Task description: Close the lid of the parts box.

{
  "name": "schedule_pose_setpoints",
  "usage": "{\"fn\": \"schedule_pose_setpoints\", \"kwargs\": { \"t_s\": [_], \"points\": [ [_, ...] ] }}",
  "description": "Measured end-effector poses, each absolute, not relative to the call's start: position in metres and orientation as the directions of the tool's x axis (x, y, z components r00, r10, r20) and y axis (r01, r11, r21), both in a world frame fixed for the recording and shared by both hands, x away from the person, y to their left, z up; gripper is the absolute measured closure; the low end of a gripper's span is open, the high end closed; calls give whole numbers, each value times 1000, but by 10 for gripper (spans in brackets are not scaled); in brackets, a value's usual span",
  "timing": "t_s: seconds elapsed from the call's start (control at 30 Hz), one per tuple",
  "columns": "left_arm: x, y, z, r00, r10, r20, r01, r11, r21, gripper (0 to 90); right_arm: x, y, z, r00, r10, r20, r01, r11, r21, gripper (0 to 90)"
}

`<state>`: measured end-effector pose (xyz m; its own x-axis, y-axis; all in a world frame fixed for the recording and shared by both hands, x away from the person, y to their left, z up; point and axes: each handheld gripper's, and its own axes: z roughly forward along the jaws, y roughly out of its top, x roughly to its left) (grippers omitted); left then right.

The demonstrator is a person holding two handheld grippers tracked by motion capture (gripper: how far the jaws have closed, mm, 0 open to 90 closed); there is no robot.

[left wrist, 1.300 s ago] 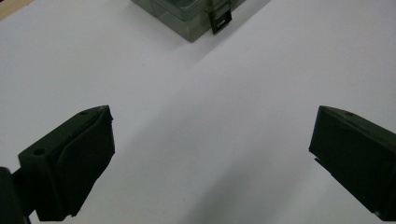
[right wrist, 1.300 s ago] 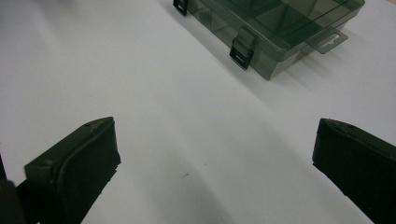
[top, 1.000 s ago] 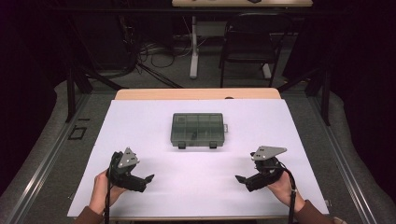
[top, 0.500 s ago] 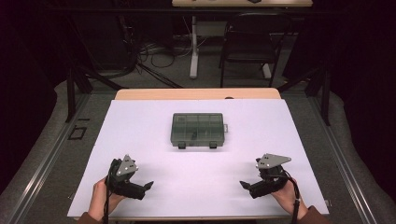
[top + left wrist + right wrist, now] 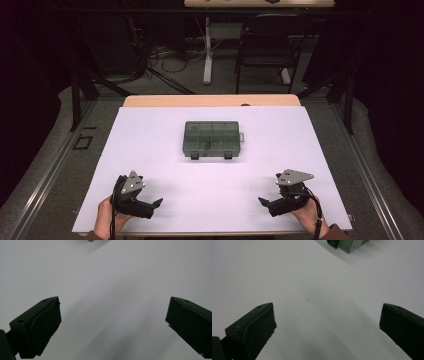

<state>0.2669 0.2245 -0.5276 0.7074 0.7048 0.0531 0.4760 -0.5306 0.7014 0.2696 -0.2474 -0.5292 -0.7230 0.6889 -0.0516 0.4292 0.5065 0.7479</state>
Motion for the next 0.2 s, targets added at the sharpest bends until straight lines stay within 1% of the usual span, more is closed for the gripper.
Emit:
{"fn": "schedule_pose_setpoints", "kwargs": {
  "t_s": [0.1,0.2],
  "points": [
    [268,224,-529,708,703,65,474,-541,695,0,270,-249,-531,-715,696,-61,431,508,746,0],
    [269,227,-531,705,708,46,481,-525,702,0,274,-251,-534,-702,709,-69,434,502,748,0]
  ]
}}
